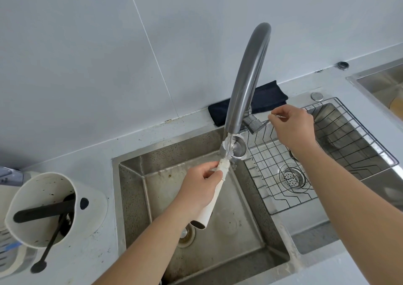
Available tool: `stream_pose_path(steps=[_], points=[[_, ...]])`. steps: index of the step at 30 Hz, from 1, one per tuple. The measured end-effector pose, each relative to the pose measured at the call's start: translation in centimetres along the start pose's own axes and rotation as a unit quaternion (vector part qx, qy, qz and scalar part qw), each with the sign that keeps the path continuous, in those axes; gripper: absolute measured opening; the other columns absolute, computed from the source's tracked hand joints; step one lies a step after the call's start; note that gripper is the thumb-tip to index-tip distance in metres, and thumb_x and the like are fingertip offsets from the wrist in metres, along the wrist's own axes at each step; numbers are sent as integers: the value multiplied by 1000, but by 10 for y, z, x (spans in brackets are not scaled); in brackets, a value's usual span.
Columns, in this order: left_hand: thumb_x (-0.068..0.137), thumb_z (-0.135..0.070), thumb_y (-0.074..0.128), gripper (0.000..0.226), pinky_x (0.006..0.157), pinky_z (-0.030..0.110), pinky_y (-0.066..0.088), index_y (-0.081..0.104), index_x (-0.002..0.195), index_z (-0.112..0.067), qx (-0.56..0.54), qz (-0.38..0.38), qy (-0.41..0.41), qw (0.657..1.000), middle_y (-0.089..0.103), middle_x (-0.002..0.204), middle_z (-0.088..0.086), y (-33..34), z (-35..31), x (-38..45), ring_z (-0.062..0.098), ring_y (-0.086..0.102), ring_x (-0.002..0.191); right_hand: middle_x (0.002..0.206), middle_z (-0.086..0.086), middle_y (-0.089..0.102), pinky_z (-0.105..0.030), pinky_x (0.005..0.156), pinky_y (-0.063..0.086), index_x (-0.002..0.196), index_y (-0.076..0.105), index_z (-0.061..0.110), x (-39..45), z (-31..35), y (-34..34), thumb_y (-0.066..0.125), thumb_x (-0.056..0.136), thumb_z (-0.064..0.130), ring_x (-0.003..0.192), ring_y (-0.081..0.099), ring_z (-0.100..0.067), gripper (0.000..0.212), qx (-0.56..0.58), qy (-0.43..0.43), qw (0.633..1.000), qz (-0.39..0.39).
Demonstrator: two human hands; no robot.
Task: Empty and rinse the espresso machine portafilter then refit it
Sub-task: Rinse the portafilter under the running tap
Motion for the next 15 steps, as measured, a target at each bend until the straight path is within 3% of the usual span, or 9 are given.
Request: stream_pose_path(steps=[3, 6, 10, 15], points=[[90, -20, 57, 33, 60, 34, 51, 73, 96, -48, -44, 3, -20, 999, 72, 74, -1, 1, 0, 0, 18, 64, 66, 93, 0, 71, -25, 74, 49, 99, 73, 16, -1, 0, 0, 66, 91, 24, 83, 65, -14, 13, 5, 0, 1000, 0], [93, -18, 56, 29, 61, 34, 54, 71, 113, -32, -83, 1, -35, 996, 72, 84, 4, 5, -1, 1, 18, 65, 67, 92, 0, 71, -25, 73, 49, 98, 73, 17, -1, 0, -1, 66, 91, 25, 83, 65, -13, 13, 7, 1, 1000, -1], [94, -15, 57, 24, 66, 35, 55, 73, 95, -33, -147, -9, -50, 988, 73, 90, 8, 10, -4, 4, 20, 67, 72, 91, 2, 71, -27, 73, 51, 97, 72, 18, -1, 0, -1, 65, 92, 25, 81, 64, -13, 12, 6, 2, 1000, 0], [93, -13, 59, 17, 57, 30, 53, 73, 98, -21, -213, -8, -64, 975, 73, 83, 8, 9, -7, 6, 20, 64, 65, 91, 2, 71, -29, 76, 54, 98, 73, 17, -1, 1, -2, 64, 91, 25, 82, 65, -13, 13, 10, 2, 1000, -3]])
Point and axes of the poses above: each hand's wrist, its own x-axis towards the middle knuckle, its own y-axis out of the palm, z = x × y, the point moved 5 cm from there along x, towards the middle knuckle
